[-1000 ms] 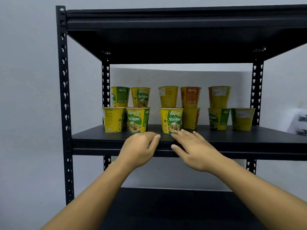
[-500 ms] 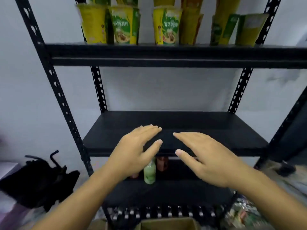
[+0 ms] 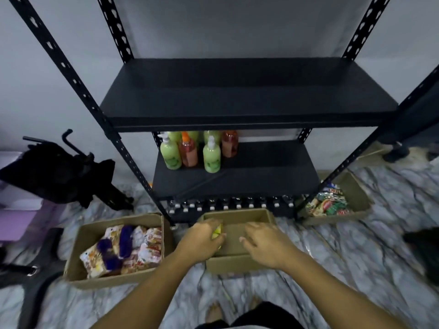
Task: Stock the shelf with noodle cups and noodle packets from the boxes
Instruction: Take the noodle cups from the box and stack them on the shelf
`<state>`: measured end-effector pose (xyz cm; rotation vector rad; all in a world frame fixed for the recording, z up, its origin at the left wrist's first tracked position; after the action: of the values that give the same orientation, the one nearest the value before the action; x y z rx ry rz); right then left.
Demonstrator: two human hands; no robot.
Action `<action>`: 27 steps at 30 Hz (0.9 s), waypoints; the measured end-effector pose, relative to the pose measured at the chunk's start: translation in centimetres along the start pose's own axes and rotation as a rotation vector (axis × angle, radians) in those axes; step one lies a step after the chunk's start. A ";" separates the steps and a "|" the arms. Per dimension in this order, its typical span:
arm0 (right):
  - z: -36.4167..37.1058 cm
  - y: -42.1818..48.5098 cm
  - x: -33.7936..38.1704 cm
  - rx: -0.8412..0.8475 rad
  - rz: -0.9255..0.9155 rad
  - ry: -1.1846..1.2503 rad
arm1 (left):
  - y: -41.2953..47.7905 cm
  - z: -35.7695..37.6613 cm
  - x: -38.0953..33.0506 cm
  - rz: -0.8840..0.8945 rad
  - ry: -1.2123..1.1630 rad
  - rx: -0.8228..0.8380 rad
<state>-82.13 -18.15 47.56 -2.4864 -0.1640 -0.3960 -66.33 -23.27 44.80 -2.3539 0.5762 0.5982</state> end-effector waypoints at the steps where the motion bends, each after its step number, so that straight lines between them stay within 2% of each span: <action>1: 1.3 0.6 -0.5 0.037 0.022 0.003 | 0.4 1.1 0.8 -0.027 0.003 0.033; 7: 7.3 3.2 -3.6 0.187 0.127 0.068 | 2.9 6.8 5.7 -0.144 0.017 0.163; 12: 9.4 4.8 -6.1 0.213 0.202 0.155 | 3.3 7.8 6.0 -0.185 0.002 0.203; 21: 10.1 9.4 -13.0 0.171 0.338 0.363 | 8.3 10.7 7.9 -0.259 -0.044 0.209; 27: 17.5 18.9 -21.7 0.143 0.474 0.653 | 17.4 17.0 13.9 -0.371 -0.120 0.148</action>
<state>-94.53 -23.62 16.68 -2.0419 0.6215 -0.9132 -69.06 -27.59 17.29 -2.1908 0.1179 0.5019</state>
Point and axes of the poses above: each hand's wrist, its own y-axis towards the middle knuckle, its own z-axis out of the palm, x = y × z, the point moved 8 cm from there along y, towards the middle knuckle, and after that the axes turned 9 degrees about x, right-handed, at the moved point
